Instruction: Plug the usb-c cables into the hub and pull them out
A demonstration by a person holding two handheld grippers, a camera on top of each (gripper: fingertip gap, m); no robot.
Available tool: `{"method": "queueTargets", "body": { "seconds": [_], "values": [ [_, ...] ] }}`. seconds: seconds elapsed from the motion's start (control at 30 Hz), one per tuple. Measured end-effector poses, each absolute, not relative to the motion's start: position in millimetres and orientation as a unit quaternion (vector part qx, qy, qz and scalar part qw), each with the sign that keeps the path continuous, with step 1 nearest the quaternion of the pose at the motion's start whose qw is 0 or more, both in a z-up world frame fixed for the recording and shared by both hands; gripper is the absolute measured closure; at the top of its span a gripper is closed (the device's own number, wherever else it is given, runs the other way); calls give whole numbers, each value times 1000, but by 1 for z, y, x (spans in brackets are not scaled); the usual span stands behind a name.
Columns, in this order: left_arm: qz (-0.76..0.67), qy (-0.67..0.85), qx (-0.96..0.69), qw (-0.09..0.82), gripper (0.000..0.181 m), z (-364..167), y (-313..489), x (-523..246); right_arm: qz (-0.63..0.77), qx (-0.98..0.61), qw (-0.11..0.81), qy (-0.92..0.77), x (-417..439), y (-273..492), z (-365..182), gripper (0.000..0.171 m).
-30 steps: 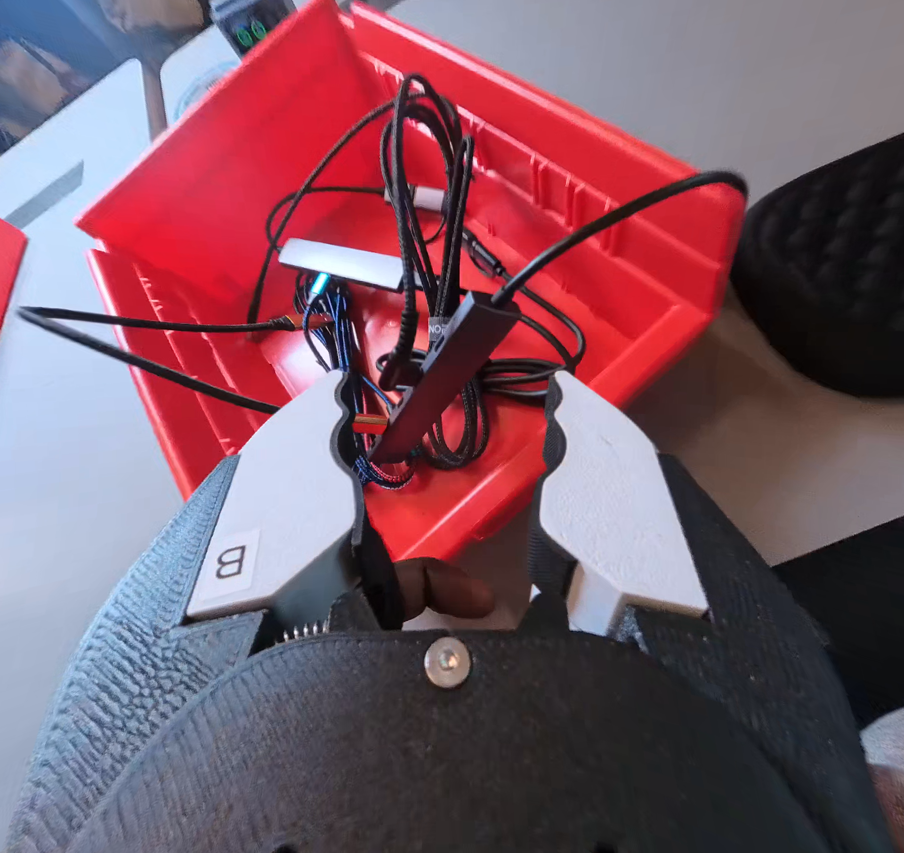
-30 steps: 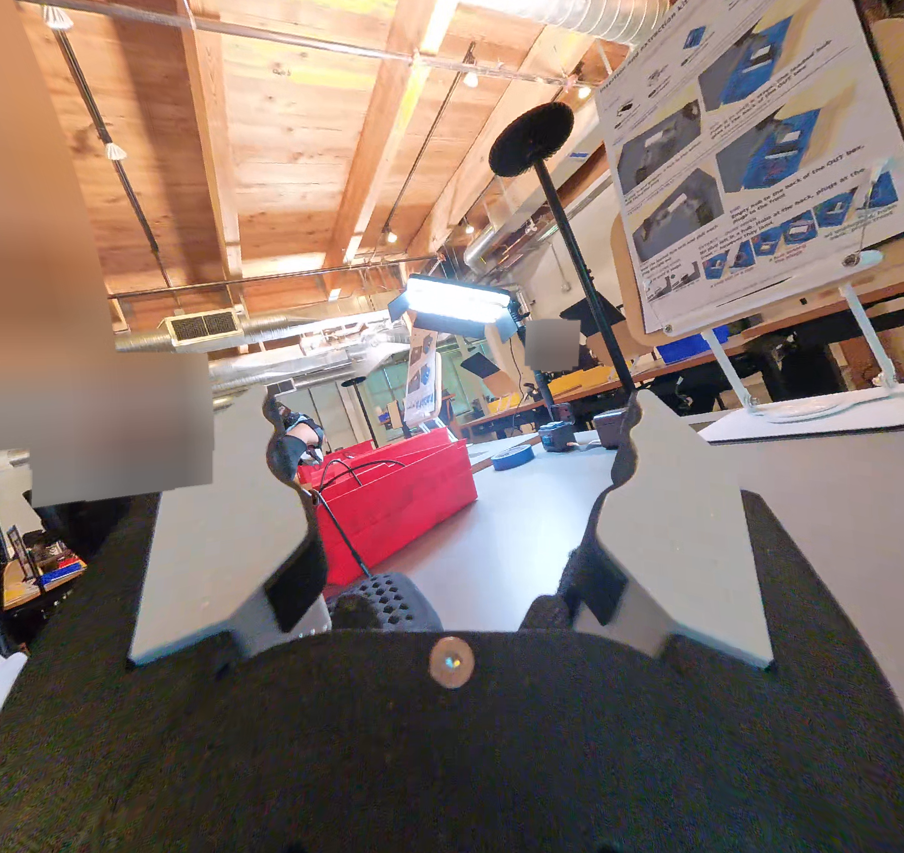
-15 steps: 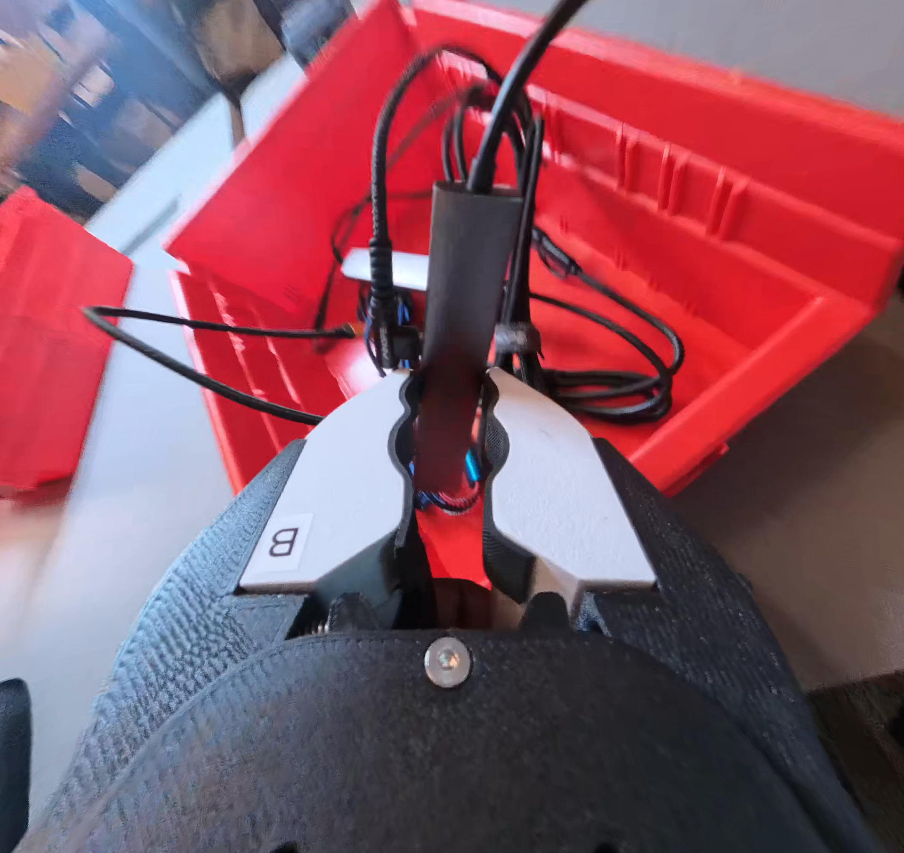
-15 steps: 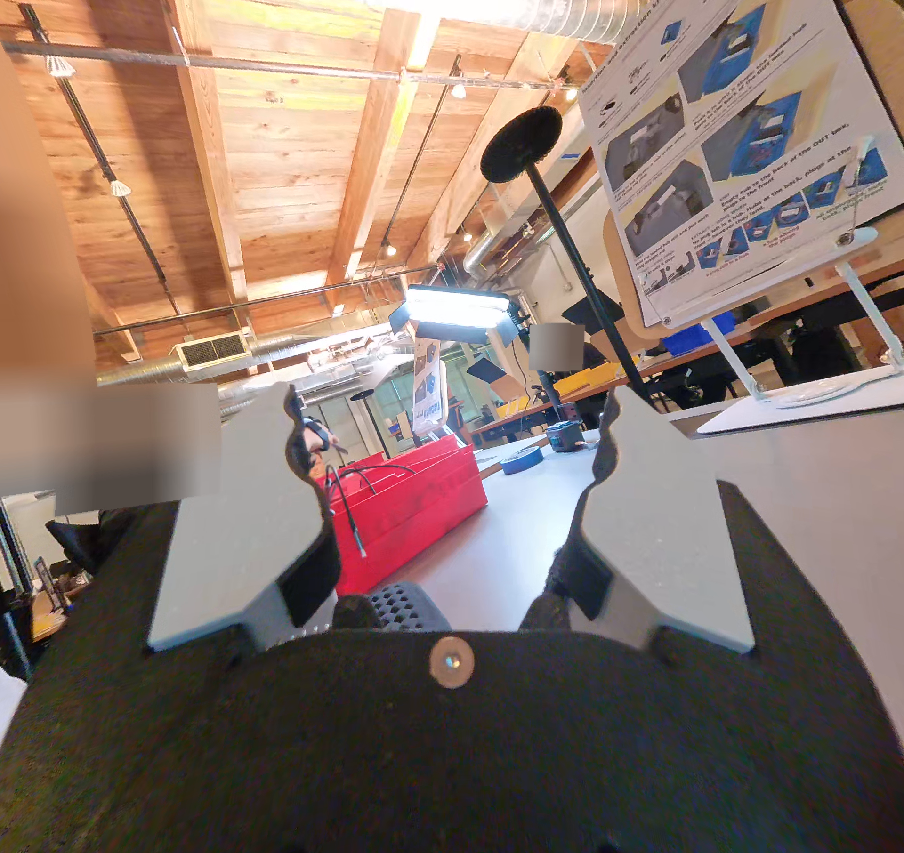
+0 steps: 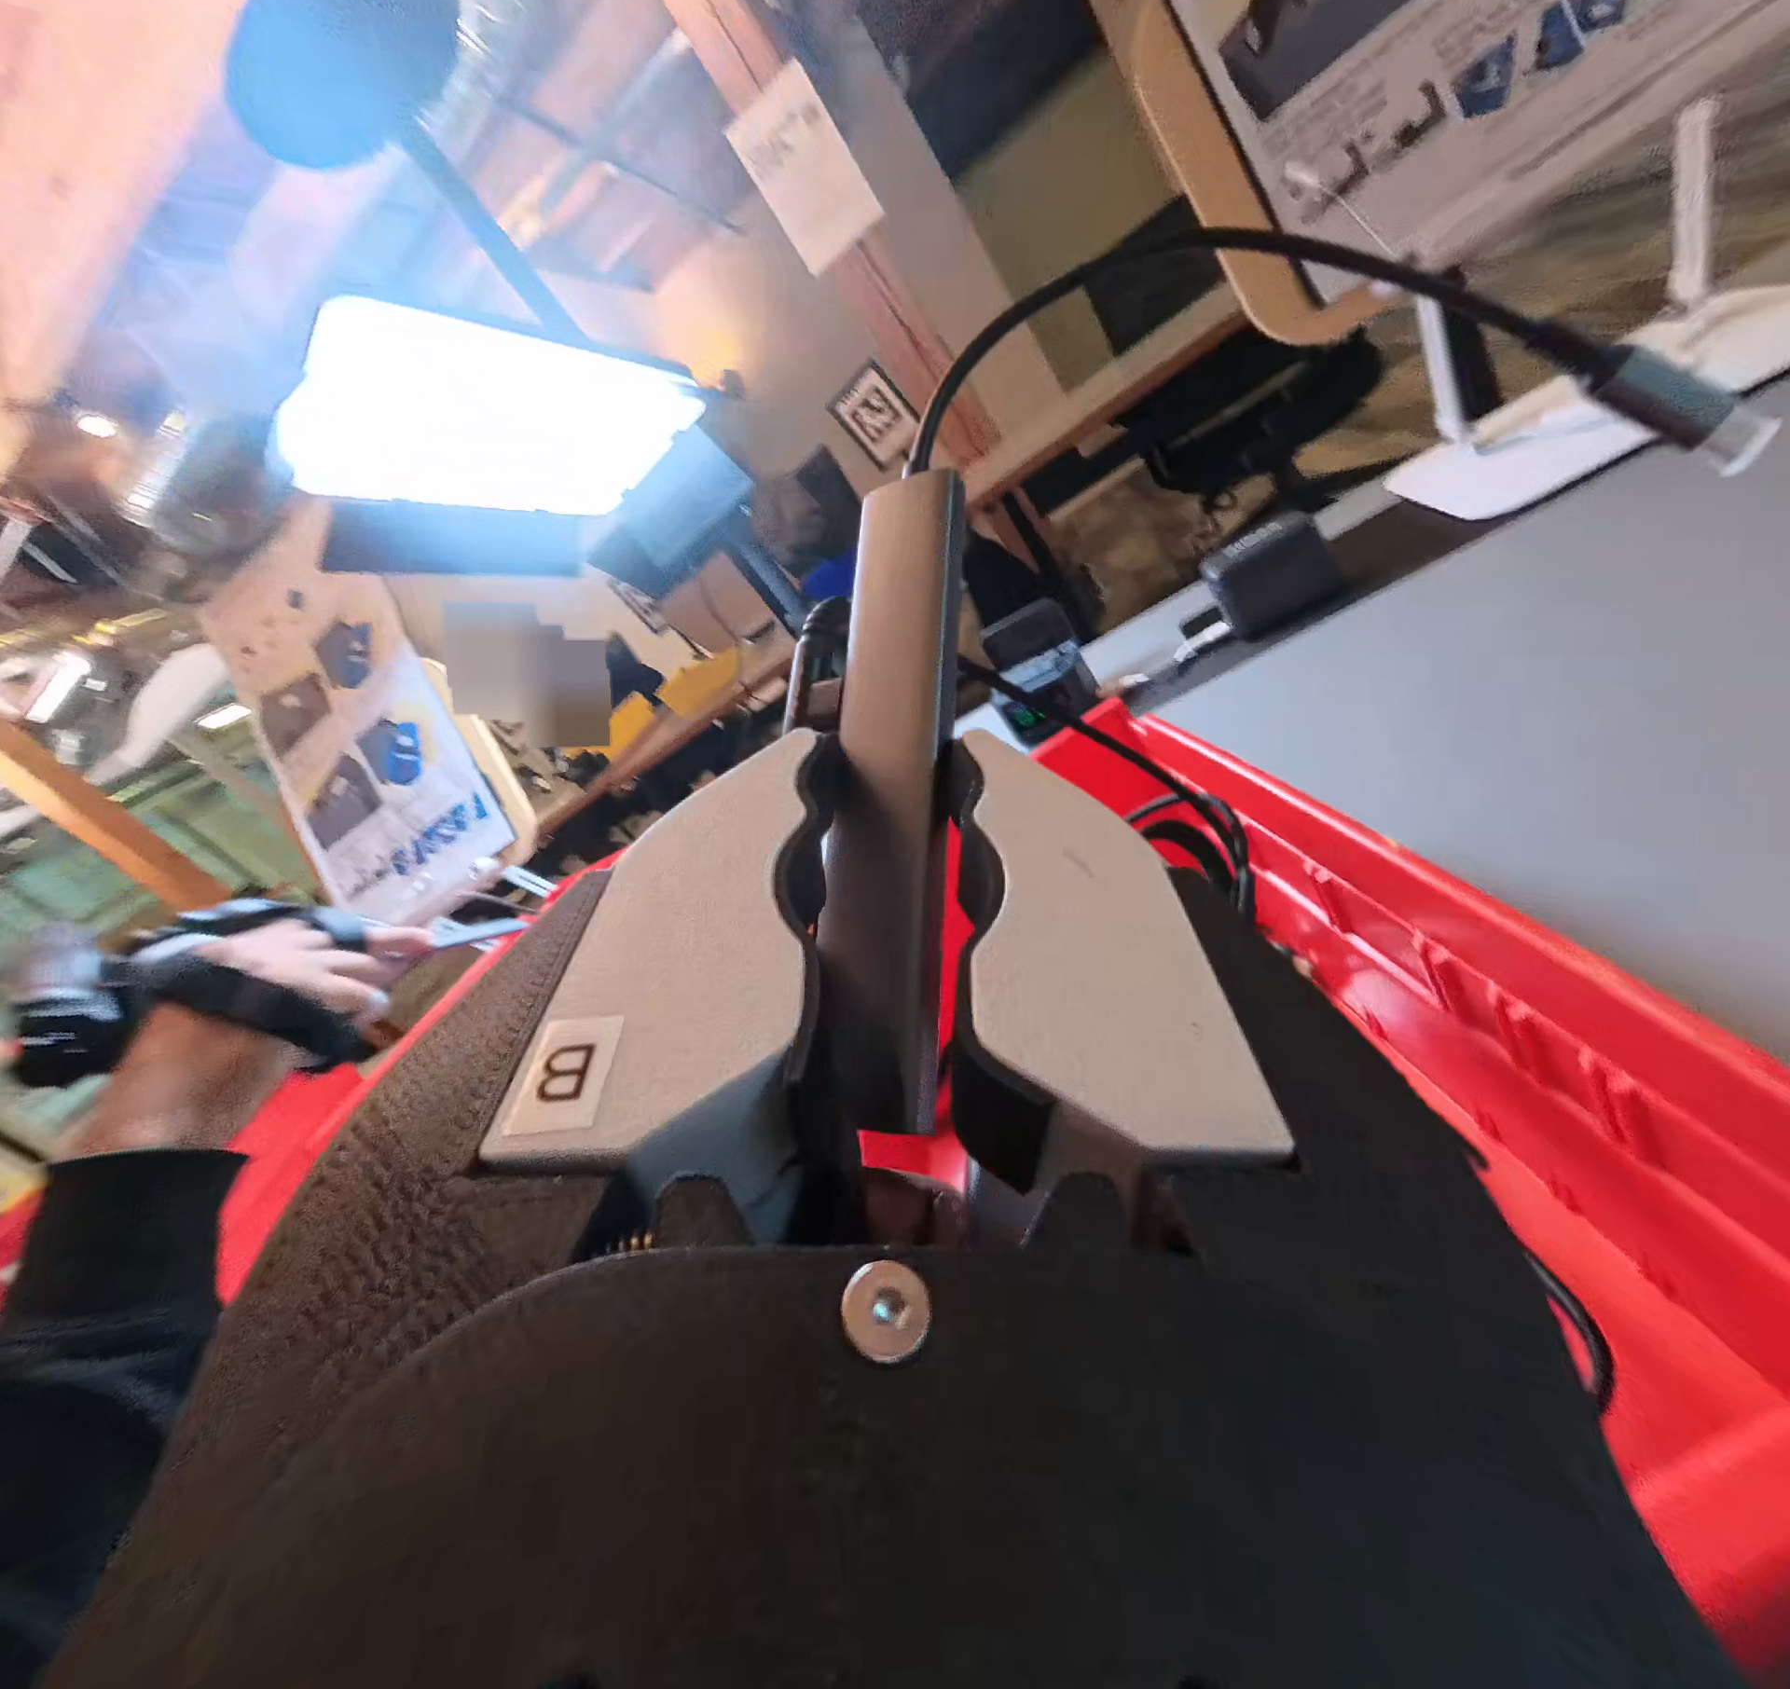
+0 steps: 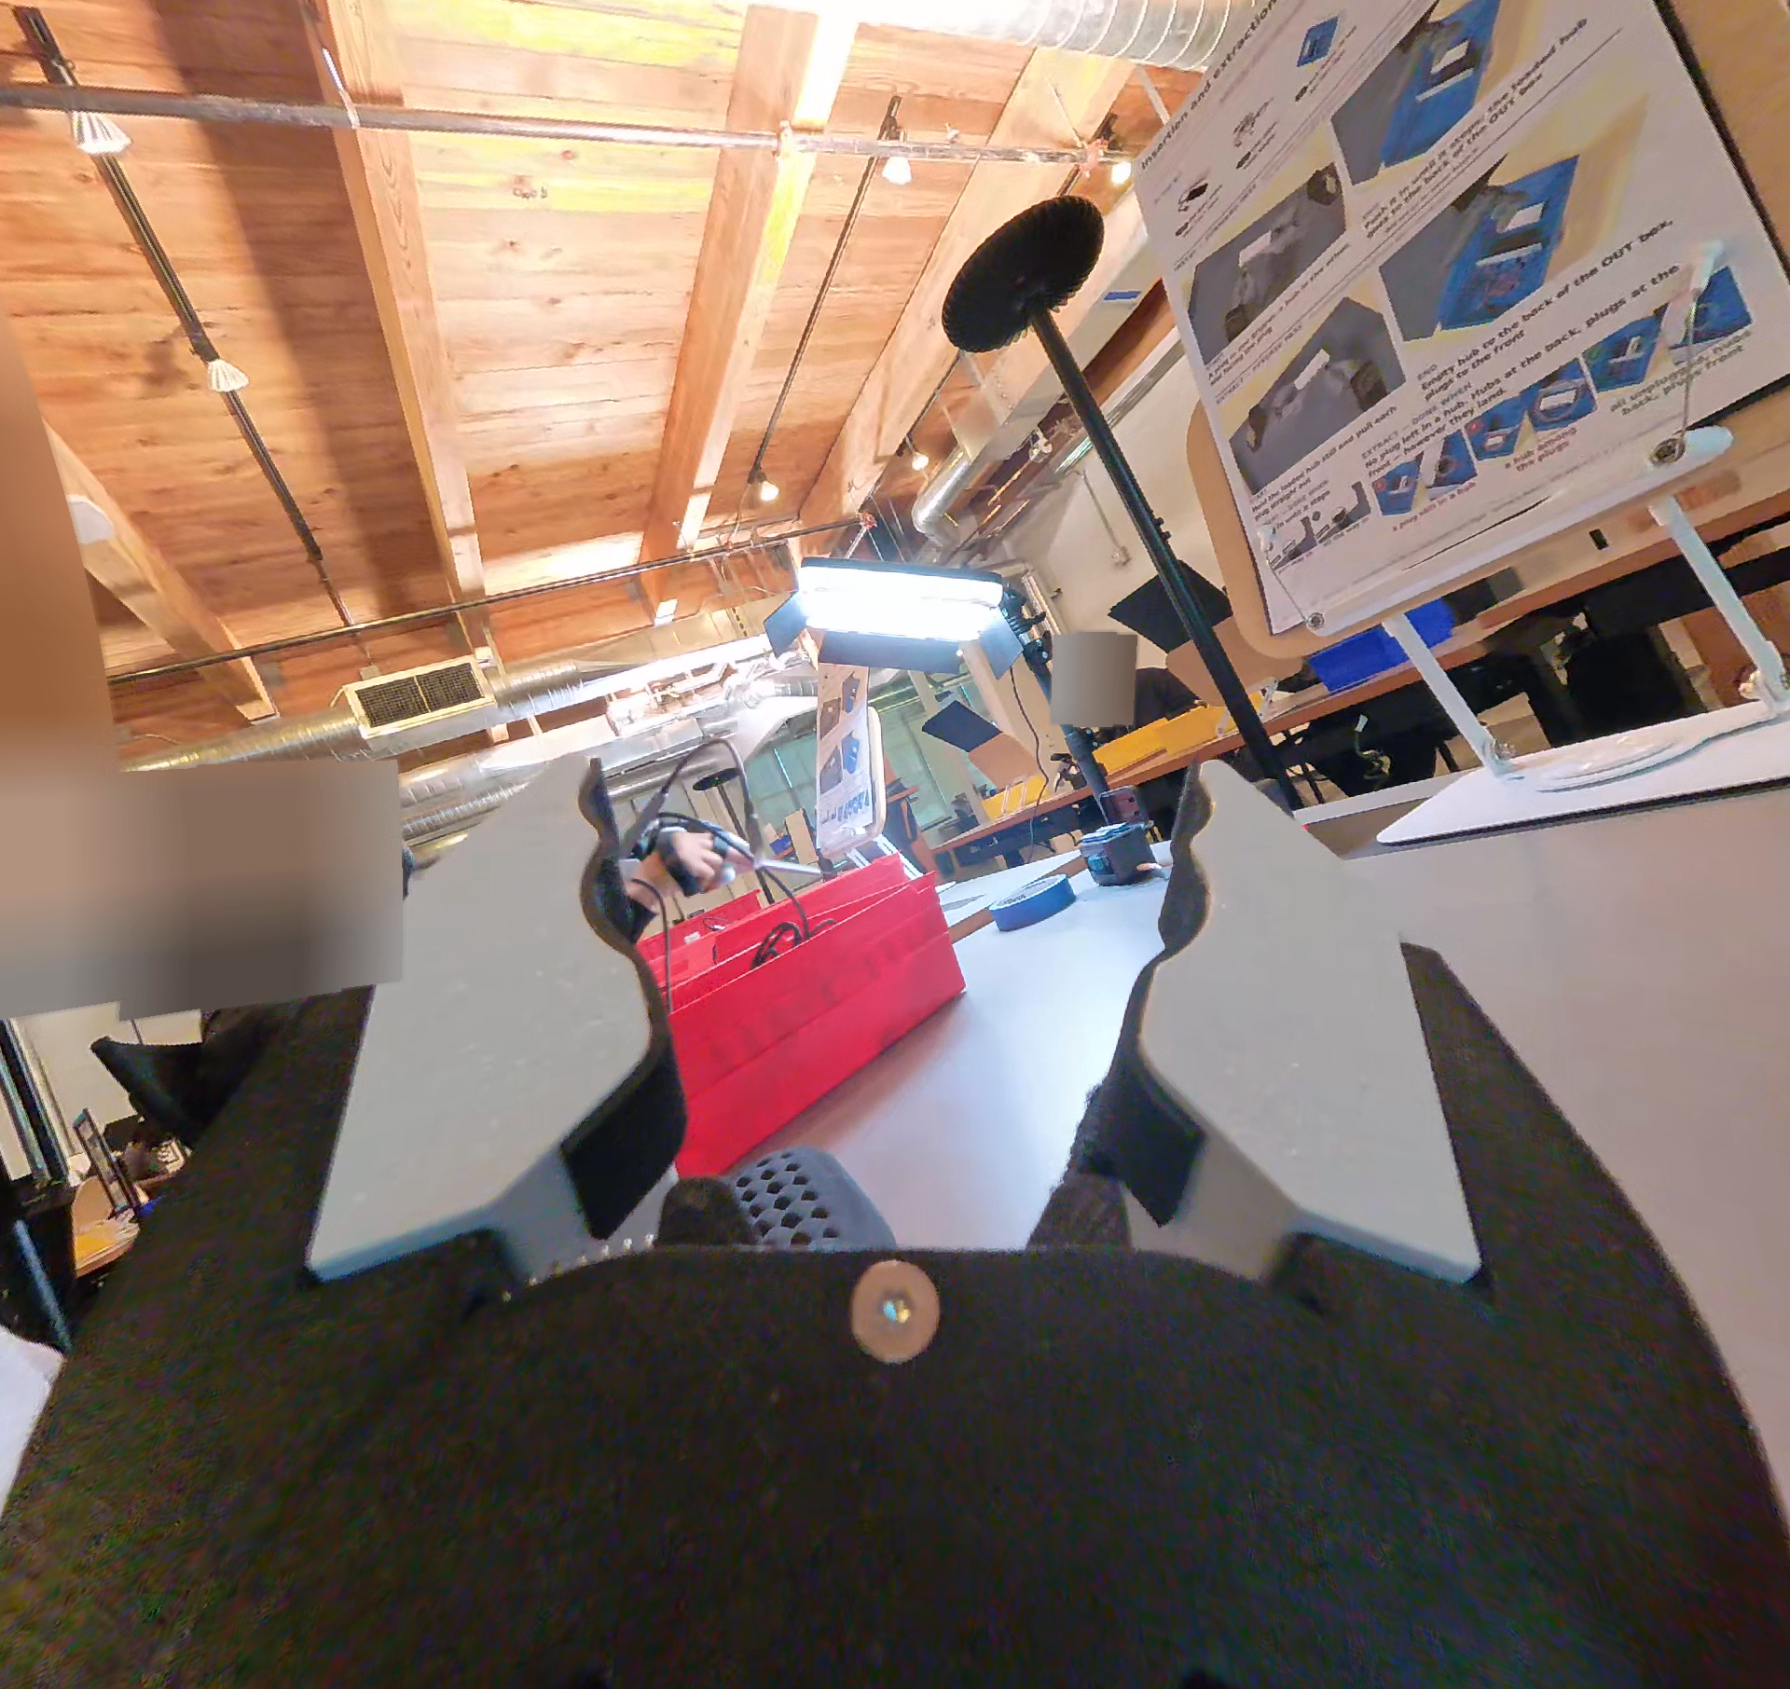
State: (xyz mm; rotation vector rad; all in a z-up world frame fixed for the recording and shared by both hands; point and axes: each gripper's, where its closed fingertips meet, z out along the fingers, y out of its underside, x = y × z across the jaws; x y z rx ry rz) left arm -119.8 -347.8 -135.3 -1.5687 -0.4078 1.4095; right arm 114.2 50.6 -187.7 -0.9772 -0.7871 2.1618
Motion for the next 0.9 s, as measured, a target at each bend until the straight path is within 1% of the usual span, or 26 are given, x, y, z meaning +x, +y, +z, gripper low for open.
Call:
{"method": "queueTargets", "body": {
  "seconds": [0.07, 0.17, 0.23, 0.3, 0.43, 0.53, 0.77, 0.83, 0.9],
  "values": [
    [612, -150, -619, 469, 158, -122, -342, -115, 821, -372, 314, -298, 114, 51, -188, 62],
    [666, -129, -573, 460, 165, -99, -338, -104, 822, -374, 312, -295, 113, 52, -188, 63],
    [679, -106, -554, 470, 170, -89, -331, -93, 823, -375, 311, -293, 113, 52, -188, 63],
    [671, -94, -548, 491, 171, -83, -326, -85, 823, -375, 311, -293, 113, 53, -188, 64],
    [664, -85, -550, 499, 171, -84, -323, -83, 823, -375, 311, -292, 113, 53, -188, 64],
    [687, -83, -533, 487, 171, -78, -327, -81, 823, -376, 310, -291, 113, 53, -188, 64],
    [769, -73, -417, 479, 170, -33, -335, -41, 823, -377, 310, -291, 112, 54, -188, 65],
    [775, -68, -390, 493, 170, -22, -333, -28, 823, -377, 310, -291, 112, 54, -188, 65],
    [760, -59, -376, 526, 170, -10, -323, -19, 822, -380, 309, -292, 111, 54, -189, 65]
  ]
}}
